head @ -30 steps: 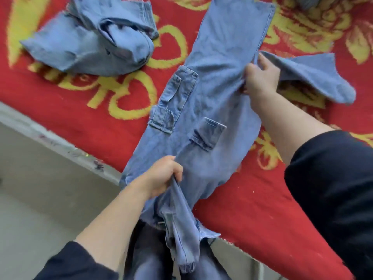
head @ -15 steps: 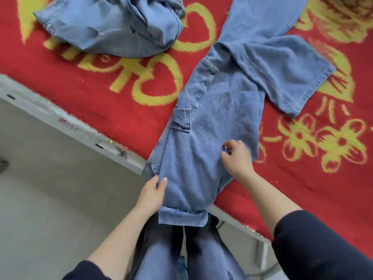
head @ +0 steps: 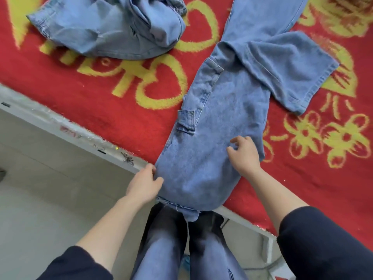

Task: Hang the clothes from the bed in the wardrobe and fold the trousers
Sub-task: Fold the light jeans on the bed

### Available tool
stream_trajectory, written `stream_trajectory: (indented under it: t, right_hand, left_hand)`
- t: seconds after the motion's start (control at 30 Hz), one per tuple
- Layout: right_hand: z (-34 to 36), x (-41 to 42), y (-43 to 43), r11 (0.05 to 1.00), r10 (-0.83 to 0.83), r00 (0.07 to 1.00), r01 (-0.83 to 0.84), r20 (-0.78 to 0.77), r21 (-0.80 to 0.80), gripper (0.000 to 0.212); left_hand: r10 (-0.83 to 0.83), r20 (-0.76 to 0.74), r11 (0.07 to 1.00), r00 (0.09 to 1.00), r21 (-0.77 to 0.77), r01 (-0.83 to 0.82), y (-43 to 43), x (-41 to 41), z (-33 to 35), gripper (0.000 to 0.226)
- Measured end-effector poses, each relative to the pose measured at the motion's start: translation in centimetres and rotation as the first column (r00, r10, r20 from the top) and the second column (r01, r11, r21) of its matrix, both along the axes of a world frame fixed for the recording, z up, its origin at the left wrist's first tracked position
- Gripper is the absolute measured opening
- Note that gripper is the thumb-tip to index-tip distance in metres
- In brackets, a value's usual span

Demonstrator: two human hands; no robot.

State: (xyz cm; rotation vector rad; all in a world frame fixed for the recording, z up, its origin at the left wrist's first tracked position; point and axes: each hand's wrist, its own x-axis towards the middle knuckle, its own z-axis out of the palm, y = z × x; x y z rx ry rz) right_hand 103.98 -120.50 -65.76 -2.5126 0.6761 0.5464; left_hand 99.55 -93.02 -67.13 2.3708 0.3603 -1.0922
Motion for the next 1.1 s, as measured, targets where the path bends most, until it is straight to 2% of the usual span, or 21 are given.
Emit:
stream_trajectory:
  t: [0.17,0.27,0.37,0.4,0.43,0.5,0.53,0.57,0.63,0.7,0.77,0.8,0.83,0.9,0.97,1.03,1.1]
  right_hand:
    - [1.3,4.5,-1.4,0.985,-0.164,0.985,0.16,0.06,0.066,0.032]
    - [1.8,7.2,-2.8,0.942,-0.324,0.942,0.313,0.086,0.124,0.035]
    - [1.2,9.7,-5.3,0.841,-0.537,0.837,0.522,0.103,0.14,0.03]
    - [0.8,10.5,-6.3,0.774,-0.629,0.771,0.61,0.098,0.17,0.023]
    - [0.4,11.3,-7.2,0.667,-0.738,0.67,0.705,0.082,0.241,0.017]
    - [0.0,12.8,-8.5,0.322,-0.93,0.366,0.828,-0.009,0.459,0.022]
    - [0.0,13.5,-9.2,0.138,-0.971,0.225,0.812,-0.086,0.567,0.02]
    - [-0.1,14.1,-9.9,-0.005,-0.979,0.127,0.766,-0.16,0.643,0.018]
    - [-0.6,15.6,-11.5,-0.166,-0.967,0.037,0.664,-0.253,0.729,0.022]
    - [-0.9,17.4,-13.0,-0.189,-0.971,-0.01,0.649,-0.24,0.737,0.021]
    - [-0.9,19.9,-14.4,-0.104,-0.995,-0.065,0.685,-0.082,0.721,0.017]
    - [-0.4,21.5,-15.1,-0.008,-0.997,-0.064,0.709,0.052,0.705,0.016]
    - [0.4,23.4,-15.8,0.12,-0.98,-0.017,0.737,0.196,0.665,0.014]
    - [2.7,28.2,-16.9,0.417,-0.887,0.191,0.72,0.42,0.554,0.017]
    - [4.8,33.5,-17.5,0.635,-0.755,0.359,0.608,0.549,0.477,0.034]
    - [6.2,38.4,-17.5,0.761,-0.639,0.457,0.493,0.618,0.422,0.04]
    - [6.4,42.5,-16.4,0.829,-0.557,0.518,0.398,0.649,0.393,0.04]
  left_hand:
    - [-0.046,0.248,0.998,0.968,-0.035,0.056,-4.8,6.3,2.0,0.038]
    - [-0.023,0.266,0.999,0.964,-0.039,0.035,-7.7,10.3,2.7,0.039]
    - [-0.06,0.293,0.998,0.954,0.031,0.053,-9.7,13.2,2.4,0.061]
    - [-0.105,0.358,0.994,0.928,0.055,0.091,-10.4,14.1,2.2,0.071]
    - [-0.138,0.437,0.99,0.889,0.059,0.125,-11.2,15.1,1.9,0.076]
    - [-0.186,0.534,0.98,0.825,0.04,0.194,-13.1,17.6,1.4,0.079]
    - [-0.216,0.546,0.972,0.809,0.04,0.233,-14.1,19.0,1.1,0.079]
    - [-0.246,0.545,0.963,0.801,0.042,0.267,-14.9,20.3,0.7,0.079]
    - [-0.264,0.534,0.955,0.803,0.029,0.294,-16.1,22.8,-0.1,0.079]
    - [-0.251,0.525,0.958,0.813,0.014,0.286,-16.9,25.0,-0.7,0.078]
    - [-0.205,0.528,0.963,0.824,-0.041,0.266,-17.3,26.5,-1.1,0.075]
    - [-0.176,0.538,0.962,0.825,-0.083,0.26,-17.4,27.3,-1.1,0.072]
    - [-0.151,0.558,0.956,0.816,-0.126,0.263,-17.5,28.1,-1.1,0.068]
    - [-0.095,0.586,0.944,0.804,-0.202,0.259,-17.6,30.3,-1.1,0.062]
    - [-0.029,0.552,0.949,0.833,-0.246,0.196,-18.0,33.5,-1.2,0.077]
    - [-0.072,0.466,0.96,0.882,-0.207,0.187,-18.7,37.0,-1.5,0.103]
    - [-0.229,0.387,0.958,0.893,-0.07,0.276,-19.5,39.7,-1.9,0.117]
